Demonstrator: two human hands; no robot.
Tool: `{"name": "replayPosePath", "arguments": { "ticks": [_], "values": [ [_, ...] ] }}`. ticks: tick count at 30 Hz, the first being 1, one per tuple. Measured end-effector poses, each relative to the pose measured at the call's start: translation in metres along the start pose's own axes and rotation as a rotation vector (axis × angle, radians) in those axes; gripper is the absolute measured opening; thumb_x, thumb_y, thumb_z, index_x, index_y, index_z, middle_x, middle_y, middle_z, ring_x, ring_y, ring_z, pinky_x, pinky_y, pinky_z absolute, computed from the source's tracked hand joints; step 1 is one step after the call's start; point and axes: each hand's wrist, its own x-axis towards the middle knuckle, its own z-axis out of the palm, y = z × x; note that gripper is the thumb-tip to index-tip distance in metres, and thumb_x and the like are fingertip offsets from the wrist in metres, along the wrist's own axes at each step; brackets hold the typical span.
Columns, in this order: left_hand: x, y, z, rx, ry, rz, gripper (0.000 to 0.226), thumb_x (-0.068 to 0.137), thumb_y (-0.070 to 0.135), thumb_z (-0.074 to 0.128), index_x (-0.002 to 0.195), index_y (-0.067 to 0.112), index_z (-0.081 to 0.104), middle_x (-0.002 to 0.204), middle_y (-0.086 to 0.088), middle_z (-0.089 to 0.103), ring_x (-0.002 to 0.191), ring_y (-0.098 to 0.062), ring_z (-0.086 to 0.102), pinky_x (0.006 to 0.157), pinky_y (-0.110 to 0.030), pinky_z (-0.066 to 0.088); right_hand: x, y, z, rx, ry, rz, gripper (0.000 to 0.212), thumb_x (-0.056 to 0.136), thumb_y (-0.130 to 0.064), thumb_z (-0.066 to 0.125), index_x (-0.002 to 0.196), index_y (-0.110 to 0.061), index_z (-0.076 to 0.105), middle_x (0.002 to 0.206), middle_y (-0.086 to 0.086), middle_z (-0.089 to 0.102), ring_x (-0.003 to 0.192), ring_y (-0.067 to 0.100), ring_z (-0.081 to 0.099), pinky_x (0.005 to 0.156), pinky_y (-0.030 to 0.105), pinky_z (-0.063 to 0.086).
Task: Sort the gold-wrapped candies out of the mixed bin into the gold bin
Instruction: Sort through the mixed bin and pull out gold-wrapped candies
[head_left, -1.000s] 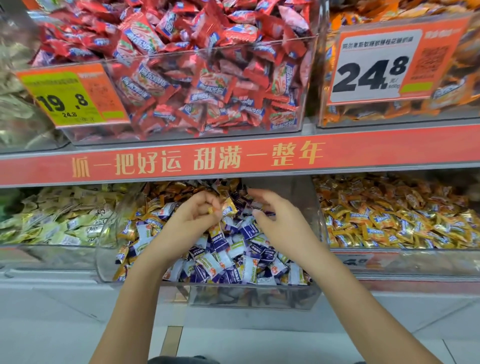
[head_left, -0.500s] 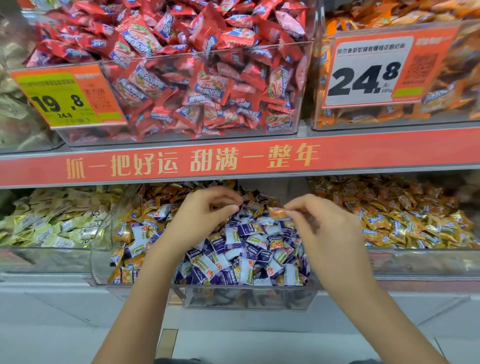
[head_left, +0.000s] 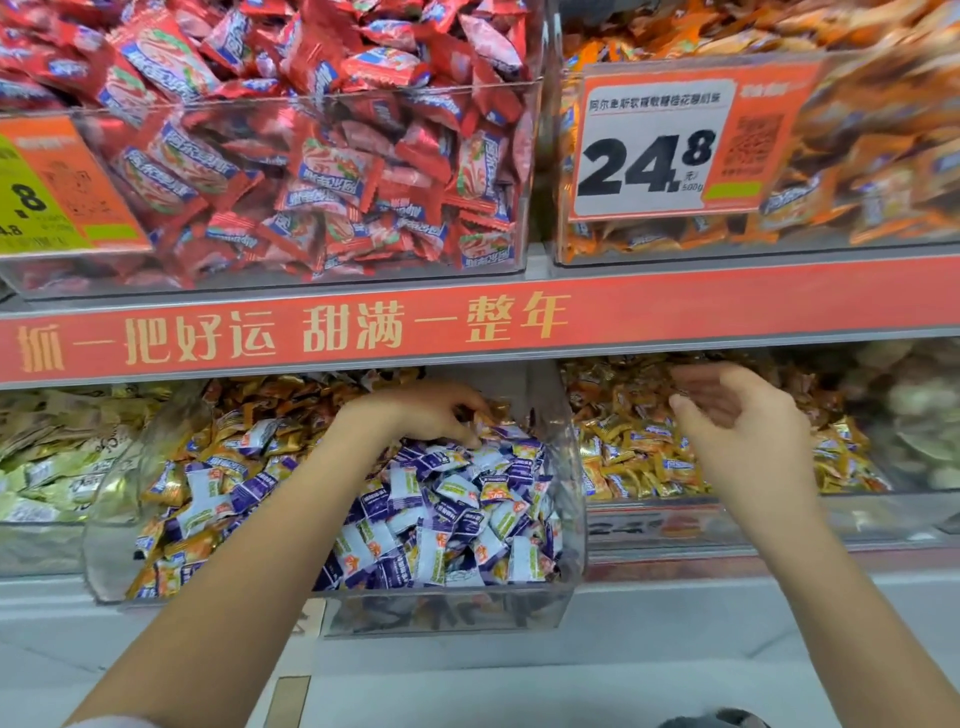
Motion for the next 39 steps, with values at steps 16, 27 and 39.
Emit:
{"name": "replayPosePath", "arguments": {
  "ticks": [16, 27, 39],
  "values": [
    [-0.105, 0.04, 0.029, -1.196, 0.516, 0.285, 0.038, 0.058, -0.005, 0.079, 0.083, 0.007, 0.053, 0.081, 0.001, 0.069, 0.074, -0.015, 0.067, 0.068, -0.022, 0.054, -0.051, -0.056, 0.04, 0.222, -0.463, -0.412, 0.051, 0.083, -0.025, 0.073, 0.124, -0.046, 0.051, 0.112, -0.035, 0.05, 0.097, -0.011, 0.052, 0.08, 0.004, 0.04],
    [-0.1, 0.018, 0.024, -0.552, 0.789, -0.047, 0.027, 0.077, -0.011, 0.059, 0.079, 0.016, 0.063, 0.081, 0.0, 0.066, 0.07, -0.006, 0.06, 0.067, -0.015, 0.052, -0.031, -0.038, 0.028, 0.092, -0.376, -0.314, 0.05, 0.088, -0.019, 0.065, 0.129, -0.043, 0.048, 0.121, -0.03, 0.05, 0.117, -0.006, 0.045, 0.102, 0.011, 0.035],
    [-0.064, 0.024, 0.032, 0.056, -0.077, 0.197, 0.041, 0.094, 0.052, 0.046, 0.132, 0.041, 0.05, 0.139, 0.014, 0.05, 0.121, -0.009, 0.052, 0.105, -0.034, 0.039, -0.02, -0.026, 0.013, 0.154, -0.226, -0.22, 0.028, 0.092, -0.01, 0.057, 0.098, -0.036, 0.065, 0.098, -0.025, 0.063, 0.094, -0.008, 0.059, 0.078, 0.003, 0.043]
  ]
}}
